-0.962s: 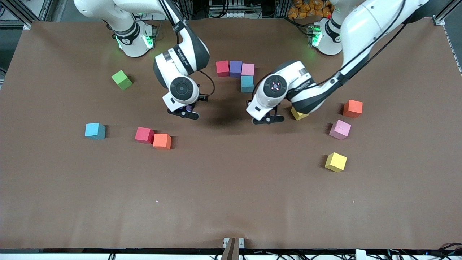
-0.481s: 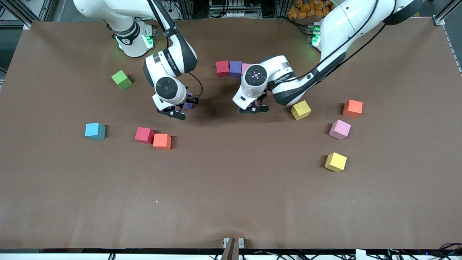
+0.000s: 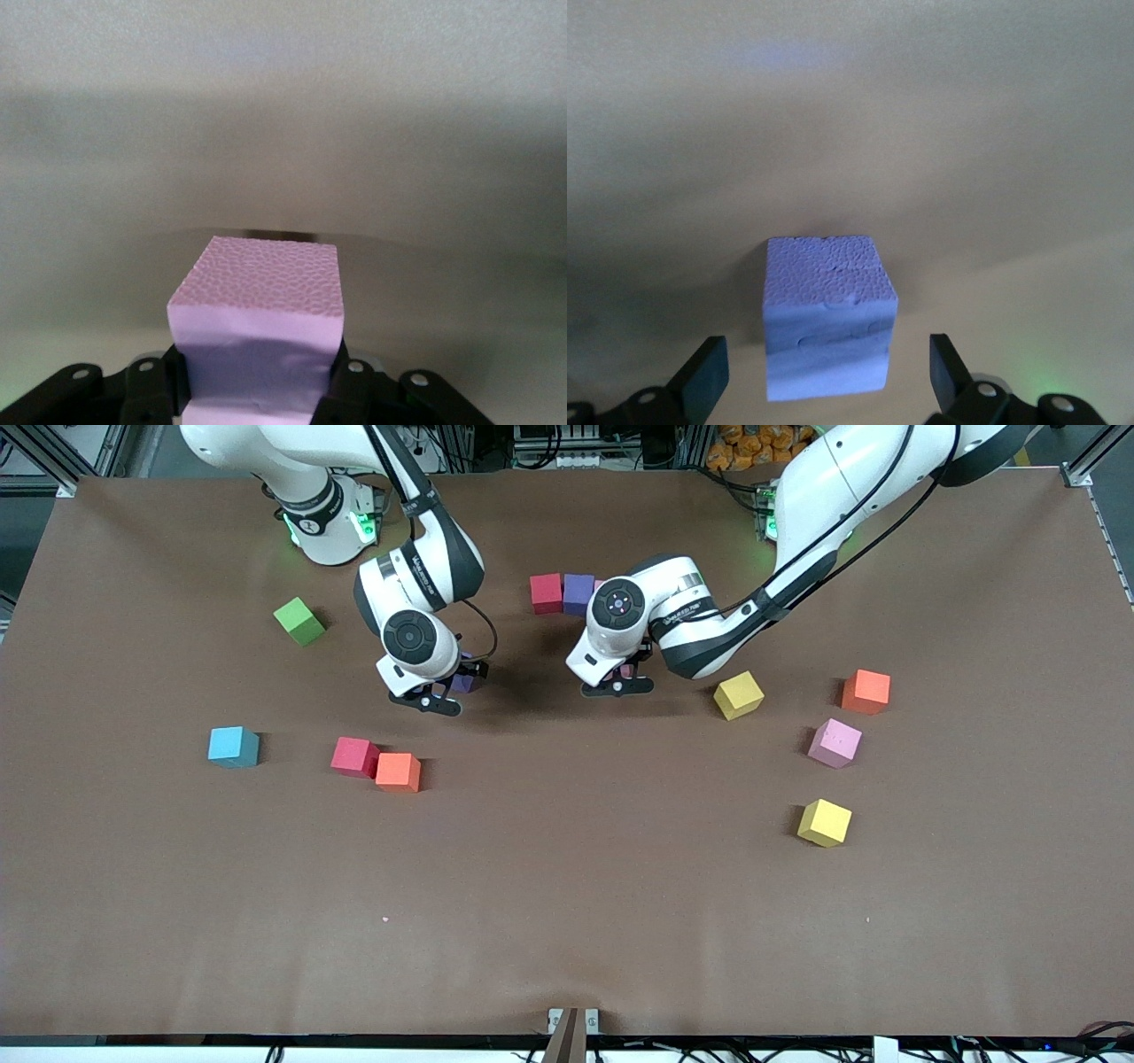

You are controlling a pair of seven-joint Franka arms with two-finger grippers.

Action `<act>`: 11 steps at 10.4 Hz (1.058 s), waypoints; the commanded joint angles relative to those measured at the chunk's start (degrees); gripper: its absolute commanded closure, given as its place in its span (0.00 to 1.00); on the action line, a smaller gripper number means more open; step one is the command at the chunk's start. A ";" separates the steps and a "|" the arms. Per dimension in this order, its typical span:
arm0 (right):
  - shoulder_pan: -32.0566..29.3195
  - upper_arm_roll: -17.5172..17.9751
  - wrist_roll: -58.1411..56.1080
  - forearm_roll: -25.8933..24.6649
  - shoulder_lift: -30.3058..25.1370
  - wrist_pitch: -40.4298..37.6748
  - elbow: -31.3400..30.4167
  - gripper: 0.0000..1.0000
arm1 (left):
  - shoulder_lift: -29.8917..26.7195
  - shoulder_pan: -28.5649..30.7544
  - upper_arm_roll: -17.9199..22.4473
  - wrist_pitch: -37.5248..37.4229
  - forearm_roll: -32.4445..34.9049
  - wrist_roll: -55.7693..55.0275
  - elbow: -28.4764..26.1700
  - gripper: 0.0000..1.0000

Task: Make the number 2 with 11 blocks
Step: 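Grasp the purple cube with the right gripper while the left gripper lowers pink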

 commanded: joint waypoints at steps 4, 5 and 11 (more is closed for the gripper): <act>0.59 0.24 -2.15 0.15 -0.36 2.23 -1.91 0.05 | -0.34 -5.16 4.68 1.79 -0.41 -1.53 -0.31 1.00; 1.29 0.24 -2.15 0.24 -0.18 2.58 -2.00 0.08 | -0.34 -5.17 4.78 1.88 -0.41 -1.71 -0.31 1.00; 1.47 0.32 -2.06 0.42 1.14 4.86 -2.53 0.13 | -0.34 -6.04 4.78 2.05 -0.50 -1.88 -0.22 1.00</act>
